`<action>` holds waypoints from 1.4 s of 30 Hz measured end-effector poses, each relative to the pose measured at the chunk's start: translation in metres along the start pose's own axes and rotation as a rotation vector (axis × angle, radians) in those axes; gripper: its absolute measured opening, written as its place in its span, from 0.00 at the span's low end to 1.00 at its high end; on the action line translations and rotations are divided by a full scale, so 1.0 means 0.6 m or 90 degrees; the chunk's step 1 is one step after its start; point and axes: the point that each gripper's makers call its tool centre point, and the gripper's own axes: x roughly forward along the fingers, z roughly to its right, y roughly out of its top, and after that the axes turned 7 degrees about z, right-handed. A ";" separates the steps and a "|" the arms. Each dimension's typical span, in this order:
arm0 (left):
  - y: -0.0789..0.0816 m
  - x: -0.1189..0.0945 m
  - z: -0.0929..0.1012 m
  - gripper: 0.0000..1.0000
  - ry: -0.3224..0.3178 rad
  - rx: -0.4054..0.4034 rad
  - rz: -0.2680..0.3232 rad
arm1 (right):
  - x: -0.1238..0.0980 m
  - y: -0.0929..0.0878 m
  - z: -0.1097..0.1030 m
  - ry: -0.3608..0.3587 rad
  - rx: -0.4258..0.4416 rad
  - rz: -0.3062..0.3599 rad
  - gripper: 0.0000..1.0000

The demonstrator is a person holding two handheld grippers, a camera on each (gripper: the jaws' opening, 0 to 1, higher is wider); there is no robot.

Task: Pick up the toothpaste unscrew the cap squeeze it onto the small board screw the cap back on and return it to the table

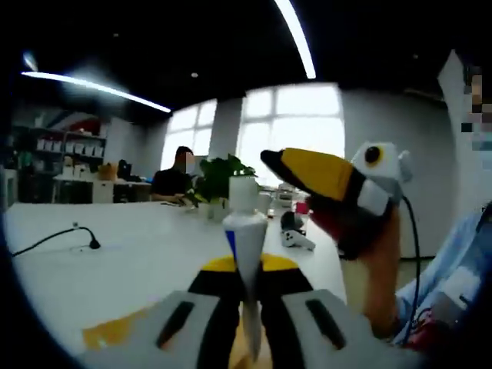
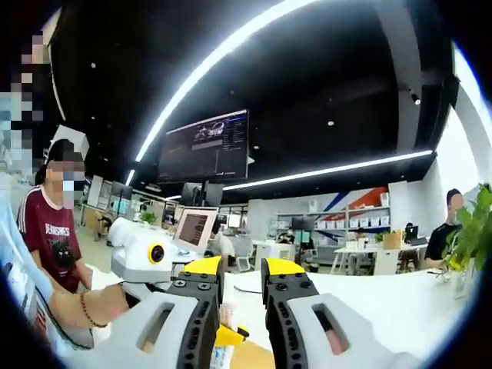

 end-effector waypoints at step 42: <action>-0.031 -0.027 0.066 0.06 -0.259 0.009 -0.052 | 0.003 -0.054 -0.086 0.372 0.290 -0.071 0.09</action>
